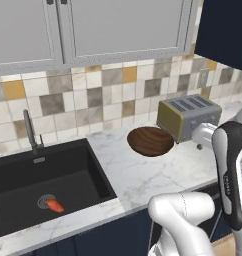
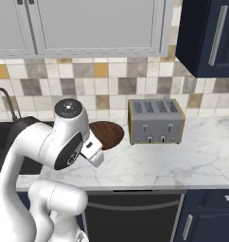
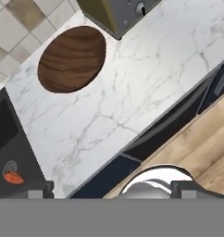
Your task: Clear the mugs and bowl far away from the sink.
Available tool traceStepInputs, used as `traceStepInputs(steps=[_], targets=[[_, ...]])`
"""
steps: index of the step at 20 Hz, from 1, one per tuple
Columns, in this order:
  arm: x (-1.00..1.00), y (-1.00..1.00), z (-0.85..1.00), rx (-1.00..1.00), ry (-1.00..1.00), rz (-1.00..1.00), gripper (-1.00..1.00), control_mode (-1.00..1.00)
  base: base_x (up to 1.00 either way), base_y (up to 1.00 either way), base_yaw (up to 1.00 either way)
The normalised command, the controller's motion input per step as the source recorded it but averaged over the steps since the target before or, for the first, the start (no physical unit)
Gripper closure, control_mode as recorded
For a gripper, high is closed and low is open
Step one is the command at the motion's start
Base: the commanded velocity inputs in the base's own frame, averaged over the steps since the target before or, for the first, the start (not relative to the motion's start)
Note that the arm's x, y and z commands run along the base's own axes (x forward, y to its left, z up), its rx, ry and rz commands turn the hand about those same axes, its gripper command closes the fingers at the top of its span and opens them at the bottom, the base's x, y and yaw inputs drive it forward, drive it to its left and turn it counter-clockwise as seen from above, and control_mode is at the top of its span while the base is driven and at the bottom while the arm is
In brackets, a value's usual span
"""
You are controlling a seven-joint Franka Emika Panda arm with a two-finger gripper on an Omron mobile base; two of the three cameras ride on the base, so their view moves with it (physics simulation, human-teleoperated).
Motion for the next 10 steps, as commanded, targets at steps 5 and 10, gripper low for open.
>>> traceStepInputs(steps=[5, 10], targets=[[0.51, 0.00, -0.35, 0.01, 0.00, -0.11, -1.00, -1.00, 0.00, 0.00, 0.00], [0.61, 0.00, -0.27, 0.05, 0.00, -0.03, -1.00, -1.00, 0.00, 0.00, 0.00]])
